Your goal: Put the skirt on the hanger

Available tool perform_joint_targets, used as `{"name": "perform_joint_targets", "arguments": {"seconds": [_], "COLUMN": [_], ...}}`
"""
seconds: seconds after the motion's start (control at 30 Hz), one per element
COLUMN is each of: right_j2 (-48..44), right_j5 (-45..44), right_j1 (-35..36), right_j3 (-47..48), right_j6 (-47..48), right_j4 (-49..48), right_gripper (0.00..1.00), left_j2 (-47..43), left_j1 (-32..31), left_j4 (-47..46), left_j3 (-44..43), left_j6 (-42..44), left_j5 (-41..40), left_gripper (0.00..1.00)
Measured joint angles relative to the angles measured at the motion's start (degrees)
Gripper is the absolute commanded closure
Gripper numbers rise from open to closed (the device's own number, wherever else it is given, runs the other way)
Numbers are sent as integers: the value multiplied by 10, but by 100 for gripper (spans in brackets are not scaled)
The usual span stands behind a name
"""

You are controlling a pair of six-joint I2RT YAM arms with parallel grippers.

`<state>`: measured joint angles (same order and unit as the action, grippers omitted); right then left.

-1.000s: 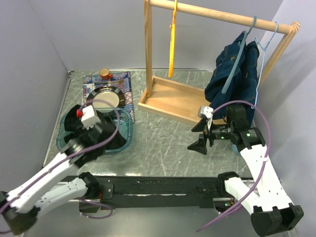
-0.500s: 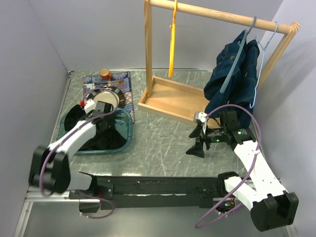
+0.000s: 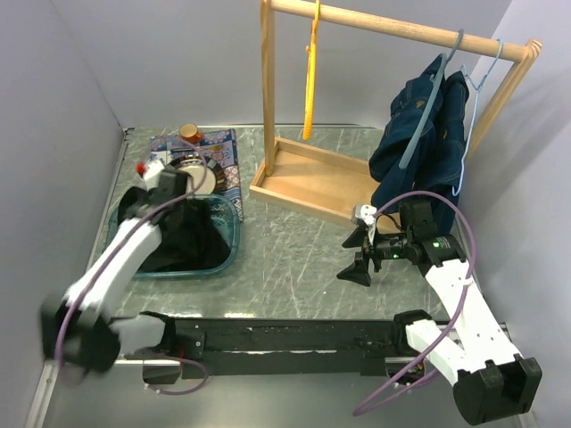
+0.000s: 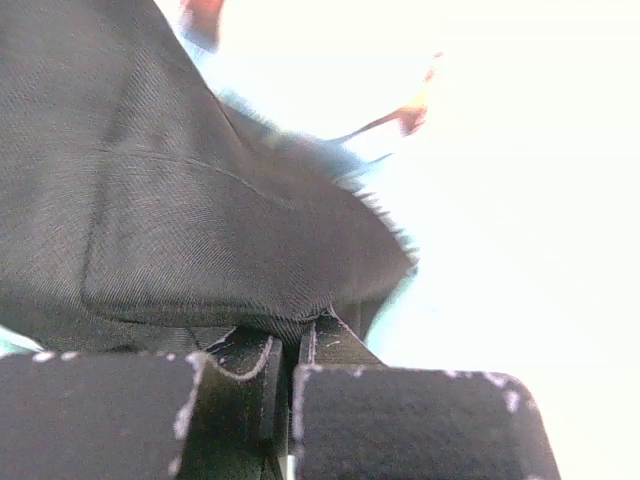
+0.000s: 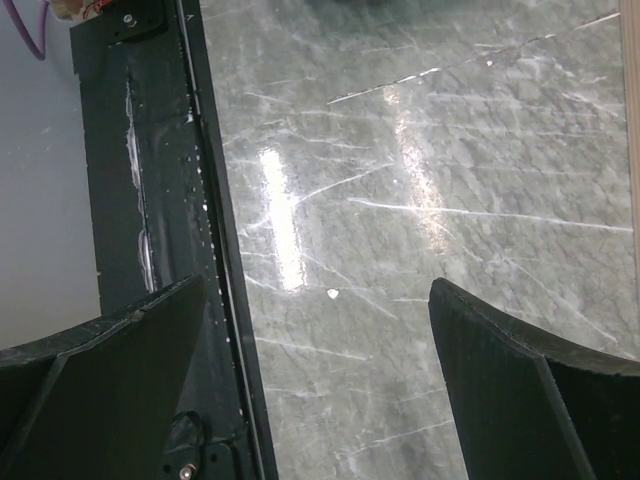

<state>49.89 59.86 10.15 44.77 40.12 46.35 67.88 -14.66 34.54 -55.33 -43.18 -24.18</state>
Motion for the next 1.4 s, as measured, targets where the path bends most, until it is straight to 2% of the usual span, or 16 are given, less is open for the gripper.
{"name": "perform_joint_targets", "arguments": {"seconds": [0.07, 0.2, 0.33, 0.47, 0.6, 0.77, 0.97, 1.13, 1.23, 1.37, 1.4], "right_j2": [-4, -13, -18, -23, -32, -38, -38, -38, -36, -33, -32], "right_j5": [0, 0, 0, -2, -2, -2, -2, -2, -2, 1, 2], "right_j1": [0, 0, 0, -8, -22, -35, -43, -50, -51, -53, -53], "right_j3": [0, 0, 0, 0, 0, 0, 0, 0, 0, 0, 0], "right_j6": [1, 1, 1, 1, 1, 1, 1, 3, 9, 28, 33], "right_j4": [0, 0, 0, 0, 0, 0, 0, 1, 6, 18, 21], "right_gripper": [0, 0, 0, 0, 0, 0, 0, 0, 0, 0, 0], "left_j2": [-100, -173, -183, -158, -128, -125, -96, -30, 3, 56, 72], "left_j1": [-6, -12, -12, -18, -42, -117, -250, -354, -397, -432, -441], "left_j4": [5, -7, -71, -123, -141, -160, -243, -285, -306, -355, -371], "left_j3": [-46, -154, -248, -303, -320, -230, -35, 64, 87, 112, 121], "left_j6": [25, 51, 54, 33, 22, 18, 8, 26, 42, 49, 48], "left_j5": [27, 99, 230, 355, 425, 450, 462, 395, 351, 313, 308], "left_gripper": [99, 99, 99, 99, 99, 99, 99, 98, 87, 61, 50]}}
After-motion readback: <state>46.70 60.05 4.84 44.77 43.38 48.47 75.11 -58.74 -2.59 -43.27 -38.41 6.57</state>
